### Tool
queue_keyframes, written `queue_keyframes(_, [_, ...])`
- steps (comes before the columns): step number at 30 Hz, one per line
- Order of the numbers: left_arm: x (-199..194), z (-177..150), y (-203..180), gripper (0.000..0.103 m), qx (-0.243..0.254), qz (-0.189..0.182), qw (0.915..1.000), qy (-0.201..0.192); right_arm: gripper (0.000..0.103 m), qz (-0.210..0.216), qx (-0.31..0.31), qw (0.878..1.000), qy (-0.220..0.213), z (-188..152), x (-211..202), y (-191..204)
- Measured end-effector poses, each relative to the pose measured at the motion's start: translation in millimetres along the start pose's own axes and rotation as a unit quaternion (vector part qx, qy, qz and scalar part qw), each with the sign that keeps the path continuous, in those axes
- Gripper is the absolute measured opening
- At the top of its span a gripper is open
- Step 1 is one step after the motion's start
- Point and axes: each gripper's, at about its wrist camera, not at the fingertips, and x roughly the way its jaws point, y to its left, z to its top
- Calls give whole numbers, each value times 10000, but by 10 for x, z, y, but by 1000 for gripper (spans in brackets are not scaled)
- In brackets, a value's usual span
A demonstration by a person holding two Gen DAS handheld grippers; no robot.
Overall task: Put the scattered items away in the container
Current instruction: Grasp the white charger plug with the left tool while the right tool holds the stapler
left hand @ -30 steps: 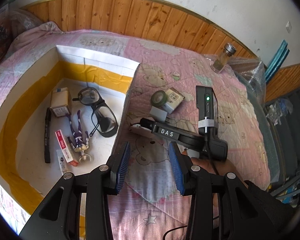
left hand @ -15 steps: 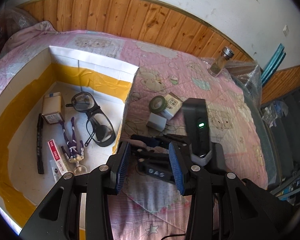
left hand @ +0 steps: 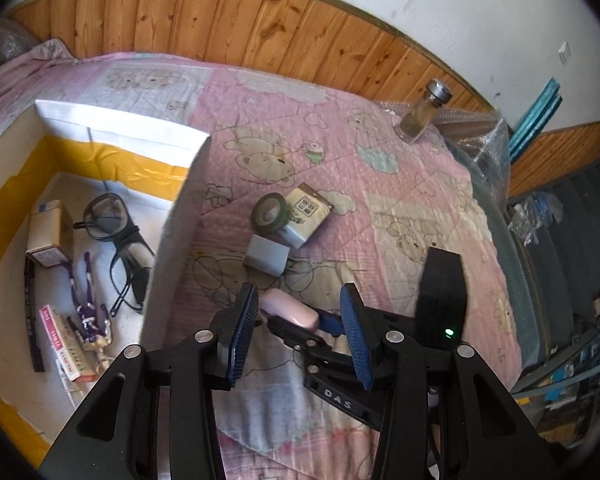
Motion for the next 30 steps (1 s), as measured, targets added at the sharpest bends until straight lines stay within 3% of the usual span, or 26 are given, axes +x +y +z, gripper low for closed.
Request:
queue_keyframes(4, [505, 120, -119, 49, 158, 190, 9994, 256, 27, -327, 273, 9991, -68, -45, -175, -200])
queue_keyframes(6, [747, 152, -107, 49, 194, 472, 9980, 386, 27, -394, 411, 9984, -63, -60, -210, -288])
queue_keyframes(11, [1125, 199, 97, 50, -318, 444, 9965, 635, 27, -349, 587, 9977, -37, -68, -203, -422])
queue_keyframes(17, [1356, 228, 162, 55, -299, 701, 9950, 646, 27, -219, 520, 9984, -20, -14, -170, -444])
queue_keyframes(25, [1385, 271, 233, 55, -727, 655, 9930, 656, 28, -98, 583, 9982, 13, -11, -146, -559])
queue_keyframes(30, [1320, 214, 190, 34, -343, 535, 9959, 643, 27, 39, 558, 9984, 98, -37, -239, -582])
